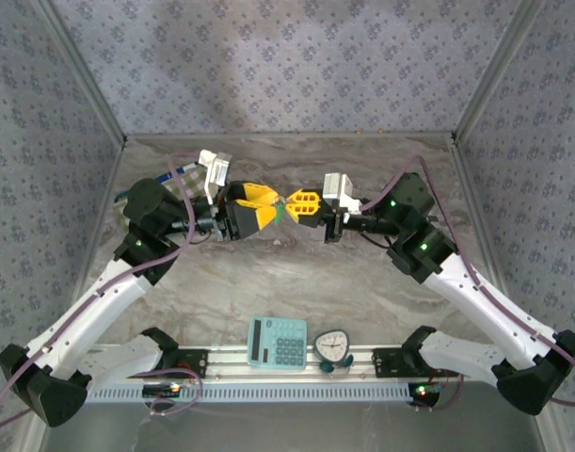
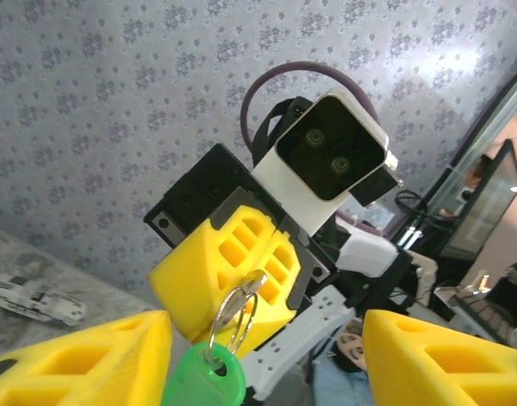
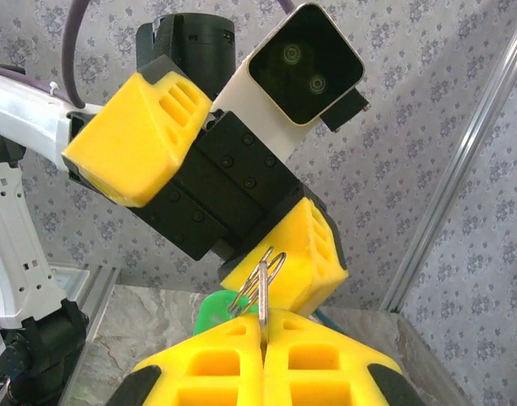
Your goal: Remove the keys from the keyring
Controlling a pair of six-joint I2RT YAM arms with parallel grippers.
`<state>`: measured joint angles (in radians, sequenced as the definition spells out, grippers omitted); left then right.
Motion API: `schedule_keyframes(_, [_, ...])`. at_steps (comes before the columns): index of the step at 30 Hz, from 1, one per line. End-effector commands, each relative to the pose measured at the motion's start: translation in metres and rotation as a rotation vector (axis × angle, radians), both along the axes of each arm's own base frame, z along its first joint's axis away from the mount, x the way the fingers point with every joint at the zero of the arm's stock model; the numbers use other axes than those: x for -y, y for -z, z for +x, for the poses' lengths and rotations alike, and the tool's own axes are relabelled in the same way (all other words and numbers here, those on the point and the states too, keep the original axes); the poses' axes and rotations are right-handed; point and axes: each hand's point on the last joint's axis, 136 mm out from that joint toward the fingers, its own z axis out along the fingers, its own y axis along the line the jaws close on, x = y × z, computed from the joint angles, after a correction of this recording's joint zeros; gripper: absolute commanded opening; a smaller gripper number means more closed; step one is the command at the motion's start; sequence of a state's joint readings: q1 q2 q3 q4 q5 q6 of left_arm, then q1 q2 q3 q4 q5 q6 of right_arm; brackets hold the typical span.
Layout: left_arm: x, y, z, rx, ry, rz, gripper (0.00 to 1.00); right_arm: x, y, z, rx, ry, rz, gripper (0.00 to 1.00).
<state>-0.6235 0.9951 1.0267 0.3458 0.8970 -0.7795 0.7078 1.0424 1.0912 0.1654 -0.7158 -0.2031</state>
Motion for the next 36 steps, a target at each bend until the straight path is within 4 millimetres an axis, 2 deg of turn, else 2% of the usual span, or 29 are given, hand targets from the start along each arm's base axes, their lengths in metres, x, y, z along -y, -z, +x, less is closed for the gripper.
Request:
schedule_keyframes(1, [-0.009,-0.011,0.0,0.085,-0.064,0.007,0.67,0.006,-0.017,-0.005,0.026,0.013,0.023,0.0])
schedule_keyframes(7, [-0.009,-0.007,0.007,0.091,-0.062,0.013,0.72,0.007,-0.014,-0.005,0.01,0.014,0.017,0.0])
schedule_keyframes(15, [-0.002,-0.013,0.006,0.089,0.0,0.005,0.7,0.005,-0.012,-0.005,-0.005,0.002,0.016,0.0])
schedule_keyframes(24, [0.002,-0.013,0.005,0.091,0.022,0.004,0.49,0.004,-0.008,-0.002,-0.019,0.0,0.008,0.0])
schedule_keyframes(29, [0.001,-0.017,0.005,0.098,0.019,-0.005,0.46,0.003,-0.006,-0.001,-0.03,-0.003,0.002,0.0])
schedule_keyframes(36, [0.002,-0.017,0.002,0.1,0.04,-0.007,0.22,0.004,-0.007,0.0,-0.033,0.004,0.007,0.0])
